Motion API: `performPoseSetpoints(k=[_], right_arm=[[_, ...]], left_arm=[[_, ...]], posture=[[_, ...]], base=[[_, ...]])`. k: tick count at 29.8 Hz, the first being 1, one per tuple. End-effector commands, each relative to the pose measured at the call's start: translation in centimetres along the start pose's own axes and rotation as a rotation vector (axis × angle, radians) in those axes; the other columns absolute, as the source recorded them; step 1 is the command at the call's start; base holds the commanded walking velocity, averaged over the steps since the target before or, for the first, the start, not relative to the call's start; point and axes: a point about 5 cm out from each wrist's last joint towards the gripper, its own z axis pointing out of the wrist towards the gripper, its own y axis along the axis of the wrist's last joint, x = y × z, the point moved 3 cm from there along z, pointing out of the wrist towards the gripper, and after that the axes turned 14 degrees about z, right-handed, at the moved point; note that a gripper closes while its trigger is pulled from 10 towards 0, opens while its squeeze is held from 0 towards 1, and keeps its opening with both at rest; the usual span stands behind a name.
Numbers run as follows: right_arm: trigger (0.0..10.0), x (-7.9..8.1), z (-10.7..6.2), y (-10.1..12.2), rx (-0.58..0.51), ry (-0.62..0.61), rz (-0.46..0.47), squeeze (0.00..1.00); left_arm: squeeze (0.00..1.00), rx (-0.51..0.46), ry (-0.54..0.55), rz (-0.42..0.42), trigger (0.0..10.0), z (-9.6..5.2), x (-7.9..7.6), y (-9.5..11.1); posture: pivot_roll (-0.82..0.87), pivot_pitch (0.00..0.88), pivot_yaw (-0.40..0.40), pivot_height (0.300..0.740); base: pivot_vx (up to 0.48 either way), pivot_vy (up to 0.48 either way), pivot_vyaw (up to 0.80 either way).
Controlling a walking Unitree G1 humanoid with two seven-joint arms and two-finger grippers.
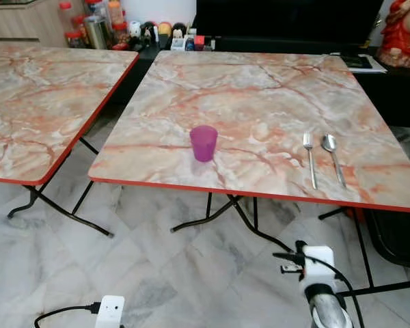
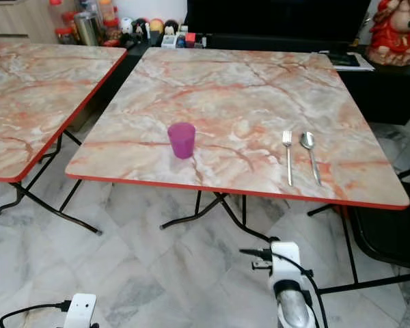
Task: Setting the table
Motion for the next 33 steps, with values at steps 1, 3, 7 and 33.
performPoseSetpoints(k=[1,3,7,33], right_arm=[[10.0,-0.4,-0.1,0.8,-0.041,-0.008,-0.014,0.0],[10.0,-0.9,-1.0,1.7,-0.099,-0.029,-0.019,0.0],[10.0,-1.0,-1.1,2.5,-0.132,-0.041,-0.015,0.0],[10.0,5.7,6.5,14.1,-0.376,0.032,0.1,0.0]], left_arm=[[0.0,0.006,-0.003,0.008,10.0,-0.1,0.0,-0.4],[0.0,0.007,-0.003,0.008,10.0,-0.1,0.0,-0.6],[0.0,0.006,-0.003,0.009,10.0,-0.1,0.1,-0.6],[0.0,-0.074,0.028,-0.048,10.0,0.1,0.4,1.4]], posture=[[-0.06,0.059,-0.015,0.74],[-0.06,0.05,-0.013,0.74],[-0.06,0.048,-0.012,0.74],[-0.05,0.042,-0.012,0.74]], base=[[0.0,0.0,0.0],[0.0,0.0,0.0],[0.0,0.0,0.0],[0.103,0.0,-0.16]])
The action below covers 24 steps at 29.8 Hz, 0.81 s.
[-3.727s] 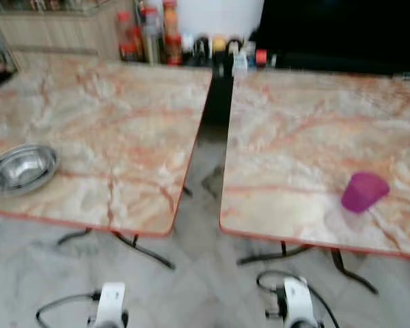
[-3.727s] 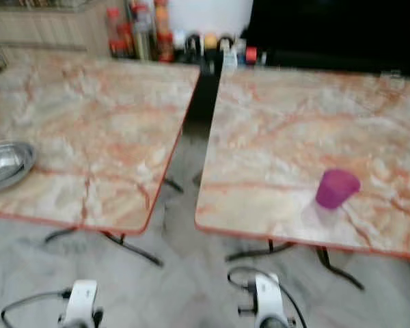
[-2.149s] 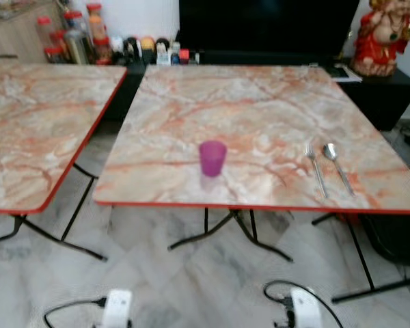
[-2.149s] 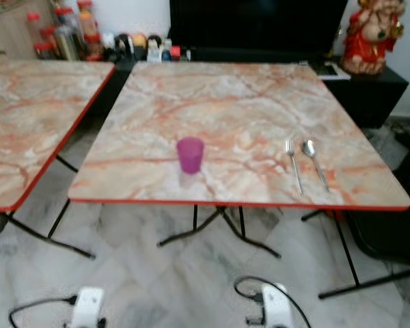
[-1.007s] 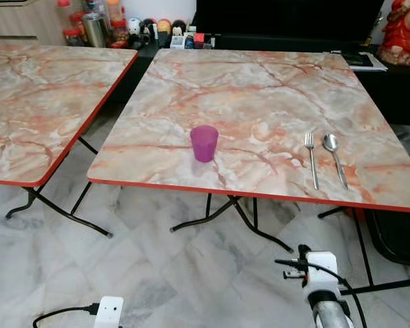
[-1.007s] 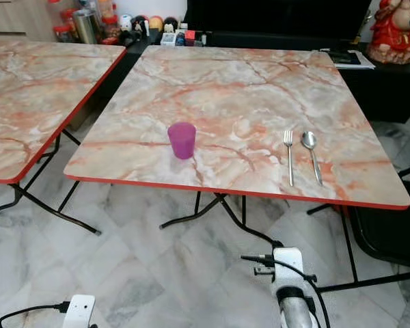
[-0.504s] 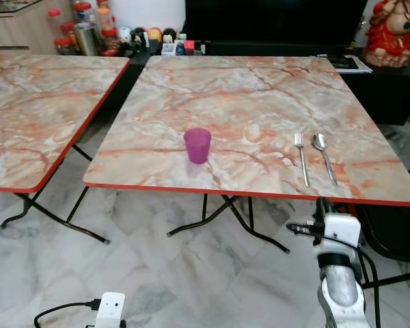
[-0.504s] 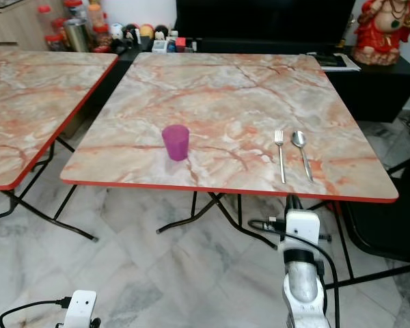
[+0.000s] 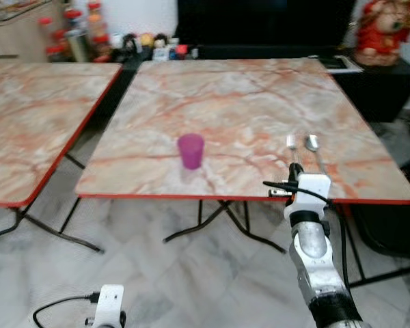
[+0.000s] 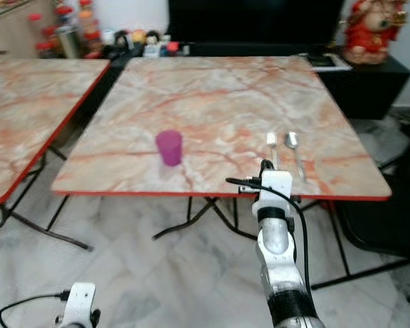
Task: Setting the table
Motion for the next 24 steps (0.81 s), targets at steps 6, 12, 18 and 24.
performPoseSetpoints(k=[6,12,18,24], right_arm=[[10.0,1.0,0.3,0.2,-0.008,0.026,0.022,0.0],[10.0,1.4,0.2,-0.2,0.01,0.038,0.043,0.0],[10.0,1.5,0.2,-0.1,-0.002,0.046,0.034,0.0],[10.0,1.7,0.3,0.0,-0.007,0.053,0.031,0.0]], left_arm=[[0.0,0.031,0.001,-0.001,10.0,-0.3,0.2,-1.2],[0.0,0.026,-0.008,0.009,10.0,-0.2,0.1,-1.0],[0.0,0.024,-0.013,0.014,10.0,-0.2,0.0,-0.9],[0.0,0.024,-0.019,0.018,10.0,-0.2,-0.1,-0.9]], posture=[[-0.05,0.028,-0.013,0.74],[-0.04,0.011,-0.011,0.74],[-0.05,0.001,-0.012,0.74],[-0.05,0.001,-0.012,0.74]], base=[[0.271,0.0,0.0],[0.274,0.0,-0.38],[0.275,0.0,-0.32],[0.272,0.0,0.0]])
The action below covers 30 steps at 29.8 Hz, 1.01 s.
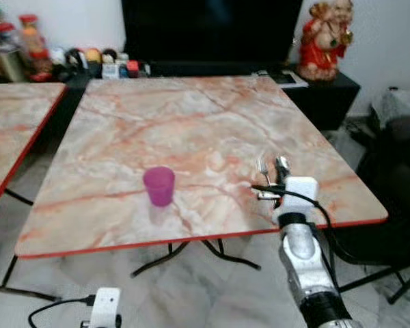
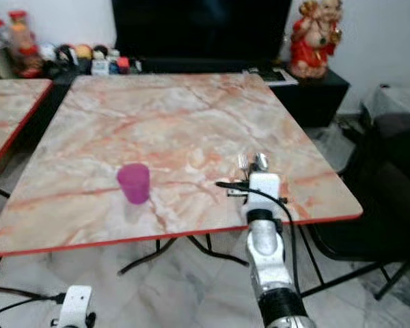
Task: Setting the table
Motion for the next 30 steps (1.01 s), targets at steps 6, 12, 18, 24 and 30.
performPoseSetpoints(k=[6,12,18,24,30], right_arm=[[10.0,-1.0,0.0,0.1,-0.009,-0.03,0.003,0.0],[10.0,-1.0,-0.3,-0.2,0.005,-0.023,0.011,1.0],[10.0,-0.9,-0.5,-1.1,0.038,-0.026,-0.01,0.0],[10.0,-0.5,-0.7,-1.4,0.047,-0.015,0.011,0.88],[10.0,-0.5,-0.7,-1.8,0.07,-0.031,-0.008,0.88]], left_arm=[[0.0,0.001,-0.027,0.004,10.0,0.0,-0.8,0.1],[0.0,0.004,-0.028,0.009,10.0,0.0,-0.8,0.0],[0.0,0.003,-0.032,0.016,10.0,0.0,-0.8,0.0],[0.0,-0.003,-0.023,0.016,10.0,0.0,-0.6,0.1],[0.0,0.004,-0.026,0.02,10.0,0.0,-0.5,-0.1]], posture=[[-0.04,0.012,-0.004,0.74],[-0.04,0.015,-0.001,0.74],[-0.04,0.016,0.003,0.74],[-0.03,0.017,0.01,0.74],[-0.02,0.022,0.017,0.74]], base=[[0.274,0.0,0.0],[0.273,0.0,0.0],[0.266,0.0,0.0],[0.127,0.0,0.0],[0.0,0.0,0.0]])
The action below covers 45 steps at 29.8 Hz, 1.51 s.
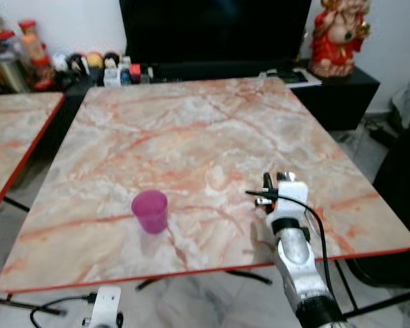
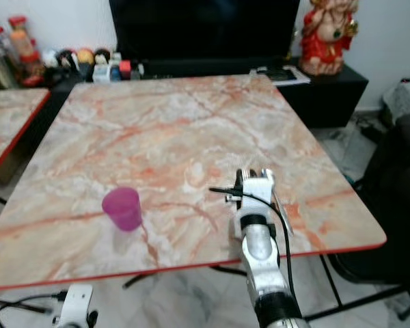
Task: Setting the table
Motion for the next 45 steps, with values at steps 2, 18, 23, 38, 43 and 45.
performPoseSetpoints(k=[2,18,23,38,43,45], right_arm=[[10.0,-0.6,0.1,-0.7,0.044,-0.052,-0.027,0.0],[10.0,-1.4,2.5,-0.6,0.148,-0.119,-0.029,0.0],[10.0,-2.8,3.3,-0.9,0.229,-0.195,0.038,0.0],[10.0,-2.4,3.8,-1.6,0.309,-0.156,0.026,0.0],[10.0,-3.1,3.2,-2.5,0.342,-0.194,0.032,0.0],[10.0,-3.3,3.1,-2.6,0.353,-0.199,0.029,0.0]], left_arm=[[0.0,0.037,-0.012,0.012,10.0,-0.3,-0.1,-1.2],[0.0,0.044,-0.018,0.014,10.0,-0.3,0.2,-1.4],[0.0,0.044,-0.018,0.019,10.0,-0.2,0.4,-1.4],[0.0,0.045,-0.015,0.021,10.0,-0.3,0.6,-1.5],[0.0,0.048,-0.024,0.032,10.0,-0.3,0.5,-1.5],[0.0,0.049,-0.028,0.037,10.0,-0.3,0.4,-1.5]], posture=[[-0.02,0.019,0.021,0.74],[-0.02,0.013,0.045,0.74],[-0.01,0.013,0.048,0.74],[0.01,0.018,0.054,0.74],[0.0,0.022,0.058,0.74],[0.0,0.022,0.058,0.74]], base=[[0.0,0.0,0.0],[0.0,0.0,0.0],[0.0,0.0,0.0],[0.0,0.0,0.0],[0.0,0.0,0.0],[0.0,0.0,0.0]])
